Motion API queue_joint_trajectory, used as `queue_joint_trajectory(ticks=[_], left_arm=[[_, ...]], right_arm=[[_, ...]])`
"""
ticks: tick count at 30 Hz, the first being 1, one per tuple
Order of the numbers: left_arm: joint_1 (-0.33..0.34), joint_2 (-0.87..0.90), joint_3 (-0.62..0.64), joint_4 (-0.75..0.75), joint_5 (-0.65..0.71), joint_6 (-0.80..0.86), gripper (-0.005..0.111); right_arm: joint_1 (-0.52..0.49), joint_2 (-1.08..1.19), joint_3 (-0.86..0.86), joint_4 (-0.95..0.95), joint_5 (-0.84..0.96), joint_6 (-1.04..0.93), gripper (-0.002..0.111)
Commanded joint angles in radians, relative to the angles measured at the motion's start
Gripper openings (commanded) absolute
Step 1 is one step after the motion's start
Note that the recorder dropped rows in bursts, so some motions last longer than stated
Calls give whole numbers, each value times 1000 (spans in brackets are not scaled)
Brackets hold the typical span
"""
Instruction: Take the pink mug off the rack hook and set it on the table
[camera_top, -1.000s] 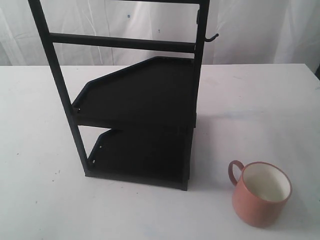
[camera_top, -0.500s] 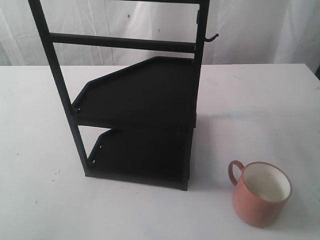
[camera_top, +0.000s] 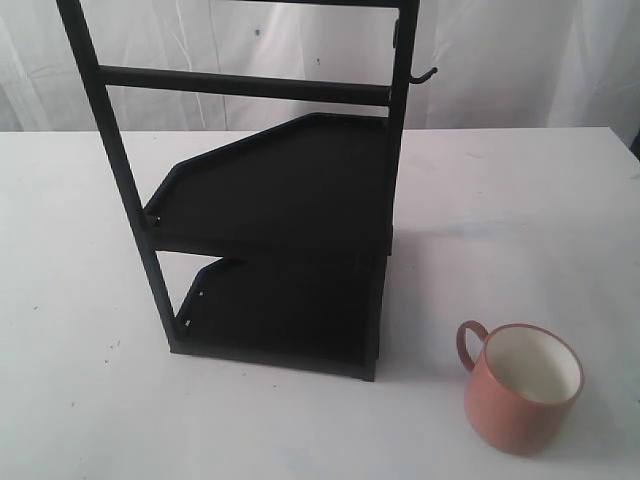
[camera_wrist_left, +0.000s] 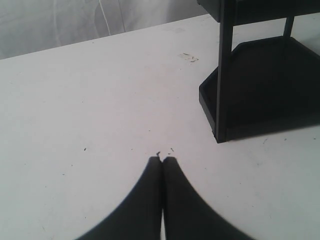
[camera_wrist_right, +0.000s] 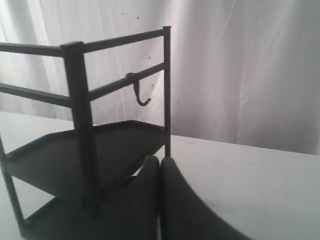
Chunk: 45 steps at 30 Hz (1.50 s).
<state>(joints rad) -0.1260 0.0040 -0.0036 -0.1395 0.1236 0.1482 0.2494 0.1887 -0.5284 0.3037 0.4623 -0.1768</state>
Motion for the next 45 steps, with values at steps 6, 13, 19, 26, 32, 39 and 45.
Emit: queue_joint_trajectory(ticks=[6, 13, 19, 26, 32, 39, 45], left_arm=[[4, -4, 4, -5, 3, -5, 0], [4, -4, 4, -5, 3, -5, 0], [4, -4, 4, -5, 3, -5, 0], [4, -4, 4, -5, 3, -5, 0], [4, -4, 4, -5, 3, -5, 0], [4, -4, 4, -5, 3, -5, 0], [4, -4, 4, -5, 3, -5, 0]], right_arm=[[-12, -189, 401, -155, -269, 162, 0], [-12, -189, 528, -169, -301, 200, 0], [-12, -189, 528, -196, -255, 200, 0], [-12, -189, 528, -196, -239, 200, 0], [-12, -189, 528, -196, -239, 200, 0], [-12, -189, 528, -196, -239, 200, 0], [-12, -189, 528, -196, -239, 200, 0]])
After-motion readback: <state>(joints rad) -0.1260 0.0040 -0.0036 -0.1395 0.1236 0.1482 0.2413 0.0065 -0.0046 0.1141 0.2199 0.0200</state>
